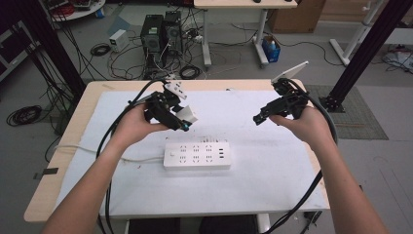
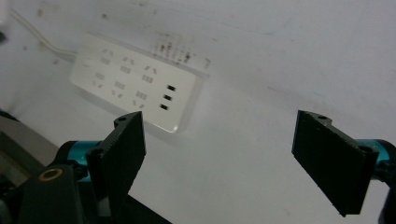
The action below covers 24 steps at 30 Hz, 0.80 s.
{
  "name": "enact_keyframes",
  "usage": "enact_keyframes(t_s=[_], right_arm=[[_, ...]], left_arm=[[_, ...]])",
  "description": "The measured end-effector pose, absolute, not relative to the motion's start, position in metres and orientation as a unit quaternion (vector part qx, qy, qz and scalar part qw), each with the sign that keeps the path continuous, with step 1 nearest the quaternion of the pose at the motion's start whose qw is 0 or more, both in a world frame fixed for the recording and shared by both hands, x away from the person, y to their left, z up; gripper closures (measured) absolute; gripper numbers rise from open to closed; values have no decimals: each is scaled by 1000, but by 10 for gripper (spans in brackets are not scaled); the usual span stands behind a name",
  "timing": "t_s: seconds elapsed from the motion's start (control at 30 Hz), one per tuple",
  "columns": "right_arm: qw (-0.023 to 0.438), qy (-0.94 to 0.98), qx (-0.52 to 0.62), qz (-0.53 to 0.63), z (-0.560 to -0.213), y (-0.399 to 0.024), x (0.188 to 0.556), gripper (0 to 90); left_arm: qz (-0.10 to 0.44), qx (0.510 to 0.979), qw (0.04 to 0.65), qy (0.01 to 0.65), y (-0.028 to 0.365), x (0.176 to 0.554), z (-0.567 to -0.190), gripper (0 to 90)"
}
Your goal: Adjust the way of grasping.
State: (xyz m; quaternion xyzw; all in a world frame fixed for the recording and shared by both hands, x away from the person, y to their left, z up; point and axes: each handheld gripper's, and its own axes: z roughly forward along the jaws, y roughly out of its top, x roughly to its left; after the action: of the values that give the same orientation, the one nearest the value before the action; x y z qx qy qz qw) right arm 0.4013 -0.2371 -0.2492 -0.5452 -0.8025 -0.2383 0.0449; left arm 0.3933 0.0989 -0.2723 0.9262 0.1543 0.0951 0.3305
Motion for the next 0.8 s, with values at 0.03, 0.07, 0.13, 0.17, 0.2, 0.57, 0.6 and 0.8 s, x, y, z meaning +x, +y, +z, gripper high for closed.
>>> enact_keyframes(t_s=[0.03, 0.07, 0.13, 0.17, 0.2, 0.57, 0.6, 0.8], right_arm=[[54, -801, -542, -248, -249, -235, 401, 170], [62, -799, -540, -256, -249, -233, 401, 171], [74, -796, -538, -268, -249, -228, 401, 176], [81, -793, -539, -272, -250, -226, 401, 177], [88, -791, -540, -274, -250, -224, 400, 177], [182, -762, -522, -337, -259, -199, 401, 245], [186, -761, -522, -337, -260, -196, 401, 245], [203, -759, -518, -338, -267, -184, 405, 297]], left_arm=[[94, 926, 336, 146, 95, 393, -274, 425], [93, 924, 341, 143, 91, 392, -275, 425], [92, 923, 348, 134, 83, 391, -278, 425], [92, 924, 349, 128, 80, 391, -279, 425], [94, 923, 354, 122, 75, 389, -281, 425], [104, 909, 400, 62, 36, 376, -285, 425], [104, 908, 402, 60, 34, 375, -285, 425], [121, 903, 411, 43, 25, 372, -285, 425]])
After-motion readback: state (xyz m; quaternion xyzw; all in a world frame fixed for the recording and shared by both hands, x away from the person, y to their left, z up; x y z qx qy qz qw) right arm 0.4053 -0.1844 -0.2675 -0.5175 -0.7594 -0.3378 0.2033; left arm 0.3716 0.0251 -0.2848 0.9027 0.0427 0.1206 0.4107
